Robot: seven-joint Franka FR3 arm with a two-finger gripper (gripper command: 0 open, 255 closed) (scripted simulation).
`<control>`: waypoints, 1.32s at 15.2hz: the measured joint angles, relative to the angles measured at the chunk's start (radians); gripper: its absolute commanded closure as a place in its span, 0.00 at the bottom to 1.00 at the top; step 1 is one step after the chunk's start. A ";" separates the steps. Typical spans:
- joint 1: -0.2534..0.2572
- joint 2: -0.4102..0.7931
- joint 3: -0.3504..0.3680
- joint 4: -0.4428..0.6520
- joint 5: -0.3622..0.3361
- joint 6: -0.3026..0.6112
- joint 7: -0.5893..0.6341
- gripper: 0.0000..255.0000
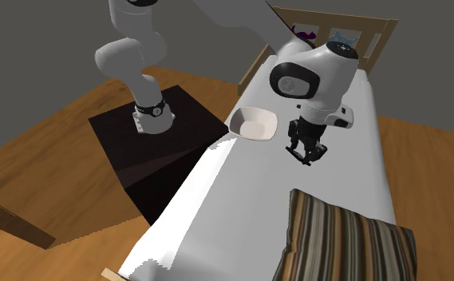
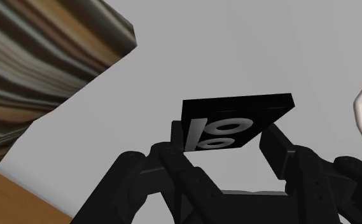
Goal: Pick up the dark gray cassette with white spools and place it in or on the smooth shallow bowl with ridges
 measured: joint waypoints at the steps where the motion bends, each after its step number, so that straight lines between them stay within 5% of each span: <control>1: 0.001 -0.031 0.006 -0.045 0.005 0.014 0.008 1.00; 8: 0.033 -0.230 0.056 -0.338 0.045 0.113 0.085 1.00; 20: 0.147 -0.503 0.181 -0.668 0.175 0.186 0.234 1.00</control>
